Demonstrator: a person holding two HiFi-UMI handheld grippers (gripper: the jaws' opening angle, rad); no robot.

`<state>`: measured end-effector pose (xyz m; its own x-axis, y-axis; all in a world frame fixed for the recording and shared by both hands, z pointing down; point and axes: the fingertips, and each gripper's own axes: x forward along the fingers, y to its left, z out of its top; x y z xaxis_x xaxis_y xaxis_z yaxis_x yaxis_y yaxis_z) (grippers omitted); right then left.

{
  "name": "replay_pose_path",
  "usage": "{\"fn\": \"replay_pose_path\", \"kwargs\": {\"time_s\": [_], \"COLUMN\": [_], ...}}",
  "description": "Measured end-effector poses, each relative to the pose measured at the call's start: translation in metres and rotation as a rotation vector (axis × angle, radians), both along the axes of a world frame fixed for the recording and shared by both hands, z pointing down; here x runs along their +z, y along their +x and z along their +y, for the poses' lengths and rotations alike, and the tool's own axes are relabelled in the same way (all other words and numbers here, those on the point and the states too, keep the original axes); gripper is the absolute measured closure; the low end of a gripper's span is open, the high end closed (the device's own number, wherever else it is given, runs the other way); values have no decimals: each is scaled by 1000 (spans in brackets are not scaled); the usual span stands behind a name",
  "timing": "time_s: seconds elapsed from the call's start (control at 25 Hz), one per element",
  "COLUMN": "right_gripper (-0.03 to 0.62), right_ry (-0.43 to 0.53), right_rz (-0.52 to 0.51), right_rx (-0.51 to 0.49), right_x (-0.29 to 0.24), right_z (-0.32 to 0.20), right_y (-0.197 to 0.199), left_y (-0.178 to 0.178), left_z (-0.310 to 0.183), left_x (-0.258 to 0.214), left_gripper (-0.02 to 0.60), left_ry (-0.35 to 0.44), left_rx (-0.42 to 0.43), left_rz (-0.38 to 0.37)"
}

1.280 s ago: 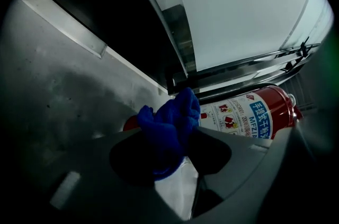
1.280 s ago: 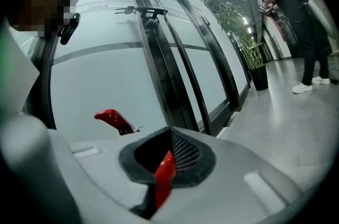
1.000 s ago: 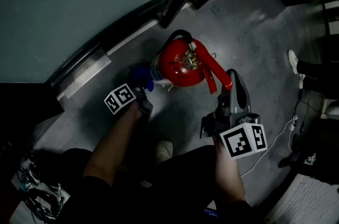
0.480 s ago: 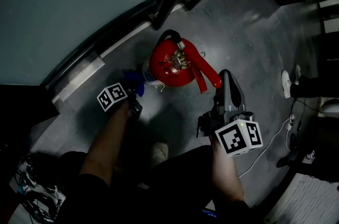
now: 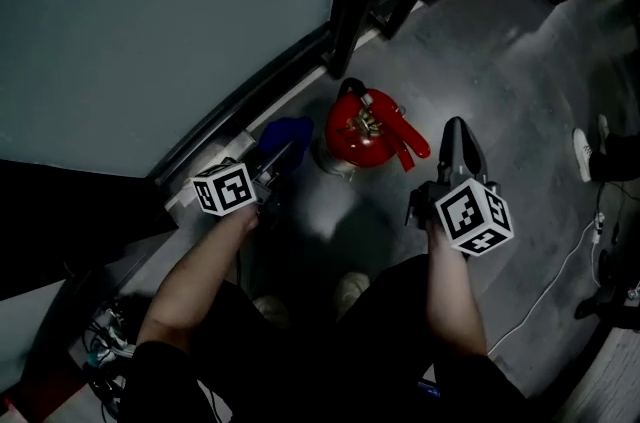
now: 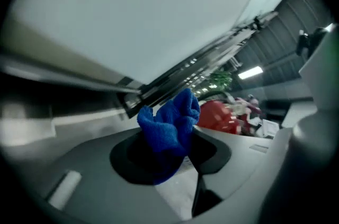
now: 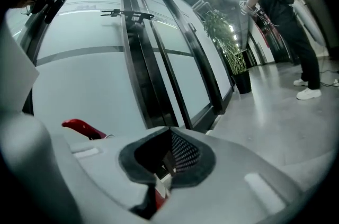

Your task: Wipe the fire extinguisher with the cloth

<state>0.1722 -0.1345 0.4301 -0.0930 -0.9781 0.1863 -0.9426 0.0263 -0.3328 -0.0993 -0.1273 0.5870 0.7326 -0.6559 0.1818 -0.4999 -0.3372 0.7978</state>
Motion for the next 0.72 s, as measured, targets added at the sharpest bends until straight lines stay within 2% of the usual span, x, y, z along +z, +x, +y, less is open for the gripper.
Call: {"fn": "replay_pose_path", "kwargs": {"time_s": [0.12,0.28,0.4,0.48,0.6,0.72], "right_gripper": [591,591,591,591,591,591], "right_ry": [-8,-17,-32,-38,-42,-30], "right_rz": [-7,8,26,24,1,-20], "right_rx": [16,19,12,18,31,22], "right_x": [3,4,9,11,12,7], "right_z": [-5,-8,-5,-4,-1,3], "right_y": [-2,-4,-6,-5,-4,-8], "left_y": [13,35,56,69,89,101], "left_z": [16,49,67,66,63,67], "left_x": [-76,-147,-173,-169,-141,-127], "left_gripper": [417,417,417,417,417,419], "left_ry": [214,466,595,598,521,500], "left_rx": [102,178,259,294,344,360], "left_rz": [-78,-182,-241,-255,-275,-264]}}
